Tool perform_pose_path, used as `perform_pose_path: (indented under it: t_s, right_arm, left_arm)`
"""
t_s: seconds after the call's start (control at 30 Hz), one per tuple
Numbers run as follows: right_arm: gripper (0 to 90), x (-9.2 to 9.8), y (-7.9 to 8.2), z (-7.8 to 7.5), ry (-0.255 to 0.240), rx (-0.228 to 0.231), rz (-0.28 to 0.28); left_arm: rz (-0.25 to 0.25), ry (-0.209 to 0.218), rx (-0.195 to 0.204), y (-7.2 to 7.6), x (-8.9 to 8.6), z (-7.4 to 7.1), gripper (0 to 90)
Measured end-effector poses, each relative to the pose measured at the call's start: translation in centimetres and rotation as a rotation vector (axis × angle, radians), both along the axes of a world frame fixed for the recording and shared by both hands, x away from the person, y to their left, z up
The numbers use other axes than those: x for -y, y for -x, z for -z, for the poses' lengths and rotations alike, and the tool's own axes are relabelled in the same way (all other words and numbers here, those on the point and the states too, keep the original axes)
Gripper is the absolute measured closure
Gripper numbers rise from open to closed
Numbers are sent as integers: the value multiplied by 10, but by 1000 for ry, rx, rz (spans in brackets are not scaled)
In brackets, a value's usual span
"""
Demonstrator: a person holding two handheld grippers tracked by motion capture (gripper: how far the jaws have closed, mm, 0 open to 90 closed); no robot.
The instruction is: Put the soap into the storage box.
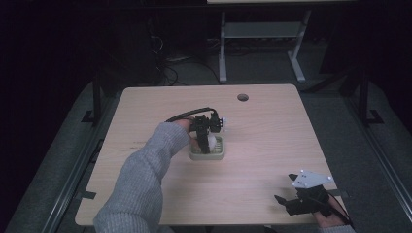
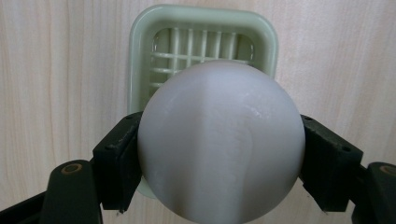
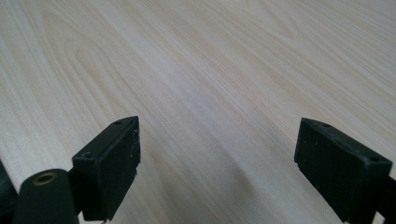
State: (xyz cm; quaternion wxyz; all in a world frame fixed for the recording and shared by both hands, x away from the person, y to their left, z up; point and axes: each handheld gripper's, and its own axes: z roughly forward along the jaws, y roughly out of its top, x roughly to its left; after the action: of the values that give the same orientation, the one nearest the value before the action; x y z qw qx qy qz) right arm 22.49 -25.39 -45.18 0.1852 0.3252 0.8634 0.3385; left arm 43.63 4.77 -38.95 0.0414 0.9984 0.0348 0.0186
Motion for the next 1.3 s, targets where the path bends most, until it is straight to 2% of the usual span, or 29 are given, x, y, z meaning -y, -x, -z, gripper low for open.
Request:
perform_pose_path:
  t_s: [0.5, 0.63, 1.13, 1.3]
  right_arm:
    - [140, 0, 0, 0, 2, 0, -3]
    - [139, 0, 0, 0, 2, 1, -2]
    - [139, 1, 0, 0, 4, 5, -6]
    - [139, 0, 0, 0, -2, 1, -4]
  left_arm:
    - [-6, -10, 1, -7, 3, 10, 242]
    - [-10, -12, -10, -8, 4, 12, 242]
    - [-7, -13, -17, -11, 5, 15, 242]
    - [-4, -24, -19, -11, 6, 18, 242]
